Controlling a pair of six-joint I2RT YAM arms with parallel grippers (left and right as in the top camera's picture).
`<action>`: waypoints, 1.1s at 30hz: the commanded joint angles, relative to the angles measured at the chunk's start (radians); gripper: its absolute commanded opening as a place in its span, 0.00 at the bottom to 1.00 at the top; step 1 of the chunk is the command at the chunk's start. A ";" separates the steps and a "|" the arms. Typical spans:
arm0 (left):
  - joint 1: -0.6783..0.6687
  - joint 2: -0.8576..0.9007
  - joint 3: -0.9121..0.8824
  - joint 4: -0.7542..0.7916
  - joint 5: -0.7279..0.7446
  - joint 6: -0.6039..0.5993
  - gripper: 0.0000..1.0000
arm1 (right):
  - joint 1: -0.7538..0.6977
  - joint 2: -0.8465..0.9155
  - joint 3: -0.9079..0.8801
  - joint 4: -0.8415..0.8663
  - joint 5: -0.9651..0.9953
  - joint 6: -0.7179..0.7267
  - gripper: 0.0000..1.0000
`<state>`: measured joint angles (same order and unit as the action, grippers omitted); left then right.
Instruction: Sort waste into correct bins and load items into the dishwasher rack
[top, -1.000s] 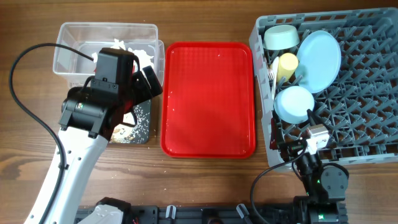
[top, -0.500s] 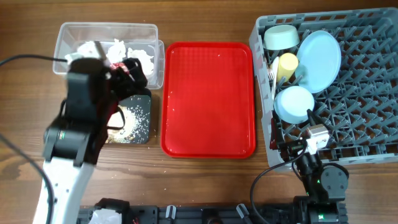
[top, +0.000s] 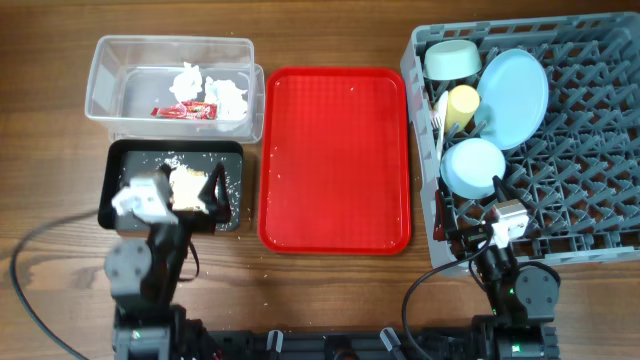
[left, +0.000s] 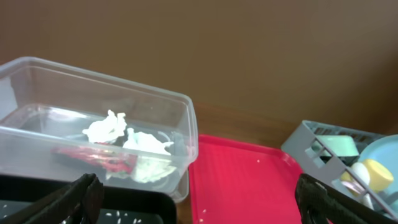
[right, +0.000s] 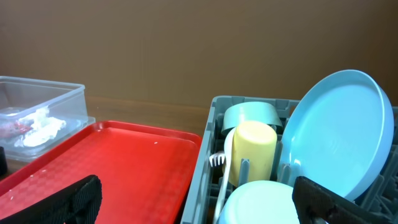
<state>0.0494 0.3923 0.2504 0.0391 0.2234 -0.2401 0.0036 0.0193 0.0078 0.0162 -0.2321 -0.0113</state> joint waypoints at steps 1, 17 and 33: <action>0.027 -0.162 -0.130 0.033 0.023 0.024 1.00 | -0.005 -0.009 -0.002 0.005 -0.014 0.014 1.00; 0.026 -0.390 -0.245 -0.096 0.005 0.024 1.00 | -0.005 -0.009 -0.002 0.005 -0.014 0.014 1.00; 0.018 -0.389 -0.245 -0.095 0.004 0.024 1.00 | -0.005 -0.009 -0.002 0.005 -0.014 0.013 1.00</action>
<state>0.0685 0.0143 0.0120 -0.0532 0.2329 -0.2363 0.0036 0.0193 0.0078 0.0162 -0.2321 -0.0113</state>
